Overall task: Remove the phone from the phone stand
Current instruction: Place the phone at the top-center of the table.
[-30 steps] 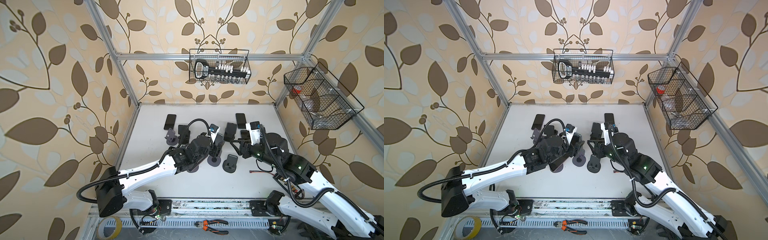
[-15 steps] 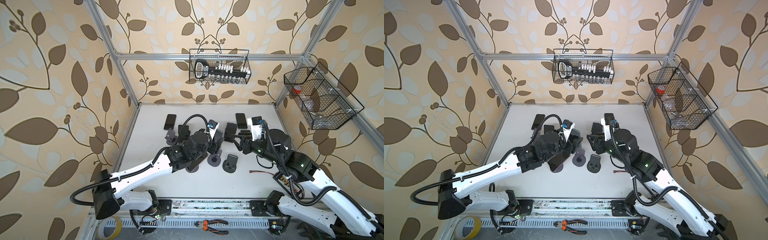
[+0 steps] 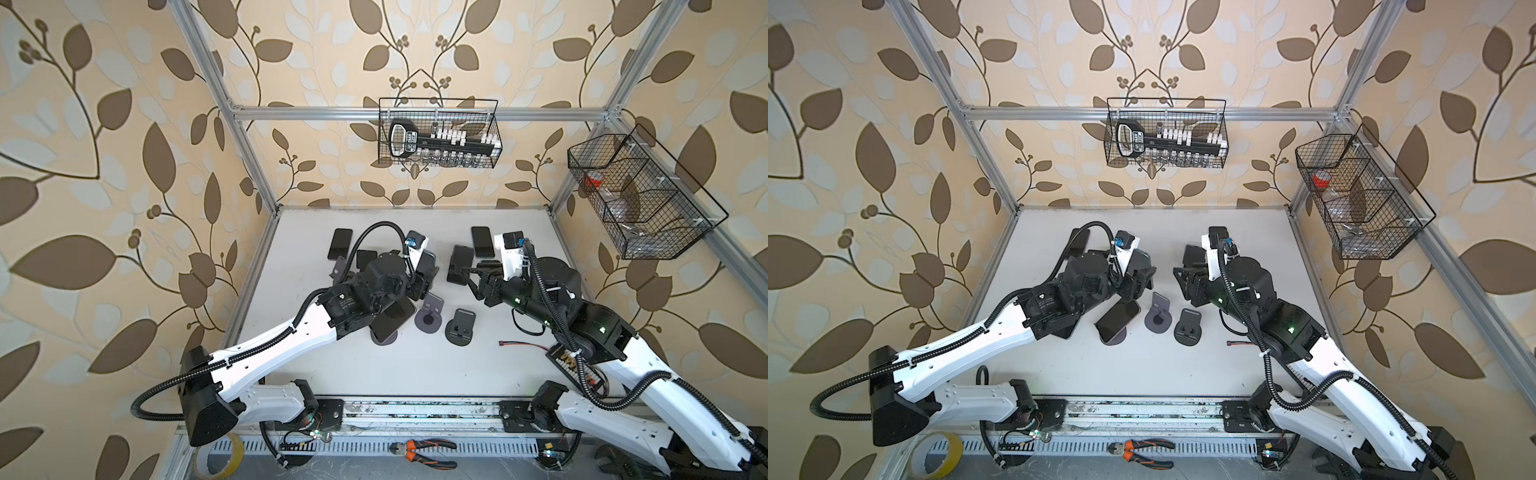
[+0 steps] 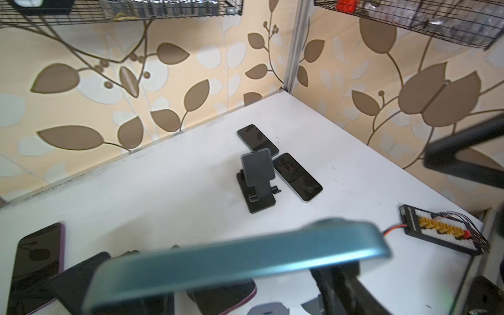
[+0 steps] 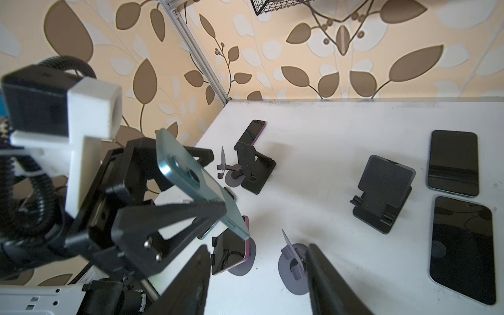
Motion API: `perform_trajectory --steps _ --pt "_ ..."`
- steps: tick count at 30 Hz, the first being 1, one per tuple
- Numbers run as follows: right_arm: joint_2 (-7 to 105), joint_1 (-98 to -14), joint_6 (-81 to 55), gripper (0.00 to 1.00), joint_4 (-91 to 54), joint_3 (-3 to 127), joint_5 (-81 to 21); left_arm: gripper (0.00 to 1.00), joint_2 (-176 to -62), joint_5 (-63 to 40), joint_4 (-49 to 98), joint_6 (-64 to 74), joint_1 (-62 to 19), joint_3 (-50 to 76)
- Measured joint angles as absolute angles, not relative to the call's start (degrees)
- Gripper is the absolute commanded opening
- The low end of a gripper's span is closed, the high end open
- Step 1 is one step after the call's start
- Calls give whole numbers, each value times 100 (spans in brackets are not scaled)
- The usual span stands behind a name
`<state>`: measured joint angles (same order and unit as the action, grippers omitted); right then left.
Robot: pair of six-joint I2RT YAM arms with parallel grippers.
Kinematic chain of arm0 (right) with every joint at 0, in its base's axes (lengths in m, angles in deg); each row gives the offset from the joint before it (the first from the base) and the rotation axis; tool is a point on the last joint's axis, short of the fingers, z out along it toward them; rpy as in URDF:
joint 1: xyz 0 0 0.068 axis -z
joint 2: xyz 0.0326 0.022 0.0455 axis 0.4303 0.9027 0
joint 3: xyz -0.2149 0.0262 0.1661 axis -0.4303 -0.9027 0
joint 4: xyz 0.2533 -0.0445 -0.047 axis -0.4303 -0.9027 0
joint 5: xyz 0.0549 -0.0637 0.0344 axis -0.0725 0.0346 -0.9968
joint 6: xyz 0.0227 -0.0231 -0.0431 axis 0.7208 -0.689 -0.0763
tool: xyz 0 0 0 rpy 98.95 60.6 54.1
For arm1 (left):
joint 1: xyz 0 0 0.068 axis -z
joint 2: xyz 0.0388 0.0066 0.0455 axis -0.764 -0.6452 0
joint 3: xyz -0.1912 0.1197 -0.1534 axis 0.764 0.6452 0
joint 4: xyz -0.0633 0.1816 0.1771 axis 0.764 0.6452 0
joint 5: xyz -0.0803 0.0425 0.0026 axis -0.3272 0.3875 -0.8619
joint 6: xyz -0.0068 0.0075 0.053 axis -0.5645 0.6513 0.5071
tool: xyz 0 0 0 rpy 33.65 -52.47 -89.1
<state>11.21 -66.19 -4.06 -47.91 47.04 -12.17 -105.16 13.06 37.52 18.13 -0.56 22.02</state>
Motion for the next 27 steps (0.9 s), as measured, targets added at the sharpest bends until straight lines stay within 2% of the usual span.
perform_trajectory --steps 7,18,27 --pt "1475 -6617 -775 58 -4749 4798 -1018 57 -10898 716 4052 1804 -983 1584" --pt "2306 -6554 -1461 58 -4513 4822 -994 57 -12140 -62 4415 2007 -1442 987" --pt "2553 -6204 -1715 58 -4249 4848 -1304 57 -12376 -231 4522 1959 -1687 828"
